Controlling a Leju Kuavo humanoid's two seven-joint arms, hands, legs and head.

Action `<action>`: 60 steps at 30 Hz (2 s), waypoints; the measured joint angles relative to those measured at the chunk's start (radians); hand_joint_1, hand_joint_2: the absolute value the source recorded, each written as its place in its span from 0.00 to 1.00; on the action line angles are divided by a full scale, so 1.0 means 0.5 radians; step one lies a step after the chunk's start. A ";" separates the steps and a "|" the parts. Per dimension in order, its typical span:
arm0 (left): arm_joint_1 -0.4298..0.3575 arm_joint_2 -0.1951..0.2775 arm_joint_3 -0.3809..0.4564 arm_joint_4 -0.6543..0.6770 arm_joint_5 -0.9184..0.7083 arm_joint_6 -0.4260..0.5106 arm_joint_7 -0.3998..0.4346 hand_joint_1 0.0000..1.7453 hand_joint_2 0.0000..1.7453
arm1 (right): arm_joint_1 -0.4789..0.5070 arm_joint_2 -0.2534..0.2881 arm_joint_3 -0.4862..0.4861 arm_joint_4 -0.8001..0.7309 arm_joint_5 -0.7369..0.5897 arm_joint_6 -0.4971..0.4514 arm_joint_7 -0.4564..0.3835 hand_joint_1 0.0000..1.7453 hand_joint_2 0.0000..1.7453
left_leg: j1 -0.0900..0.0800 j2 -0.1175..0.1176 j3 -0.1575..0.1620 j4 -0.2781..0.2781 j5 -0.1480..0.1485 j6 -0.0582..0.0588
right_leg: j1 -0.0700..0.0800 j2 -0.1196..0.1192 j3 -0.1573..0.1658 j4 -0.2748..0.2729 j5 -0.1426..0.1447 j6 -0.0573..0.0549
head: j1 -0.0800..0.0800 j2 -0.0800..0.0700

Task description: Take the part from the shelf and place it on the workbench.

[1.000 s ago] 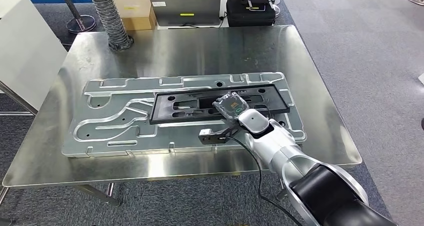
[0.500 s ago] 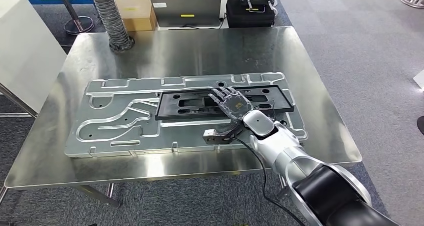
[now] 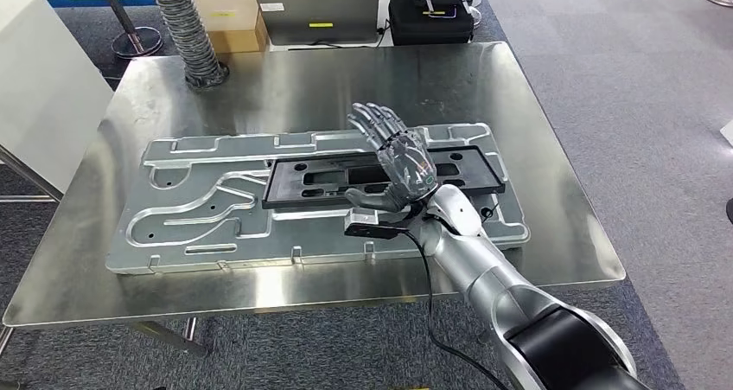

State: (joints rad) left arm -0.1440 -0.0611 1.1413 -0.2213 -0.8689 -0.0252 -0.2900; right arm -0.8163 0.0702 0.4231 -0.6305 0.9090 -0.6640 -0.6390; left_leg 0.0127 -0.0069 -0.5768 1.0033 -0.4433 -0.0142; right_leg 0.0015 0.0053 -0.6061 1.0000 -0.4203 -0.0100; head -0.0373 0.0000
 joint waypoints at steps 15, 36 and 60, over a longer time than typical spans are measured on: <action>0.129 -0.004 0.088 0.001 0.160 -0.095 -0.113 0.00 0.00 | 1.266 -0.233 -1.210 -1.948 -0.306 -0.042 -0.088 0.00 0.00 | 0.003 0.001 0.018 0.009 -0.011 0.038 | 0.000 -0.016 0.060 0.007 -0.054 0.041 | 0.000 0.000; 0.119 -0.043 0.127 0.001 0.131 -0.086 -0.070 0.00 0.00 | 1.703 -0.164 -1.908 -1.321 -0.163 -0.038 -0.056 0.00 0.00 | -0.004 0.011 -0.212 0.504 -0.309 -0.025 | -0.016 -0.020 0.054 -0.026 -0.022 -0.025 | 0.000 0.000; 0.135 -0.099 0.099 0.001 -0.033 -0.114 -0.093 0.00 0.00 | 1.589 -0.120 -2.286 0.738 -0.025 0.540 1.006 0.00 0.00 | -0.017 0.041 -0.107 -0.005 0.146 0.013 | -0.026 -0.004 0.331 -0.057 -0.255 0.057 | -0.001 0.000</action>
State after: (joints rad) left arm -0.0762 -0.1106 1.1910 -0.2209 -0.8852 -0.0824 -0.3365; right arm -0.0217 0.0102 -0.7201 -0.2615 0.8964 -0.3940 -0.1361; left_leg 0.0044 0.0138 -0.6304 1.0009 -0.3701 -0.0075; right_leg -0.0113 0.0035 -0.4407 0.9715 -0.5478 0.0183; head -0.0378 0.0000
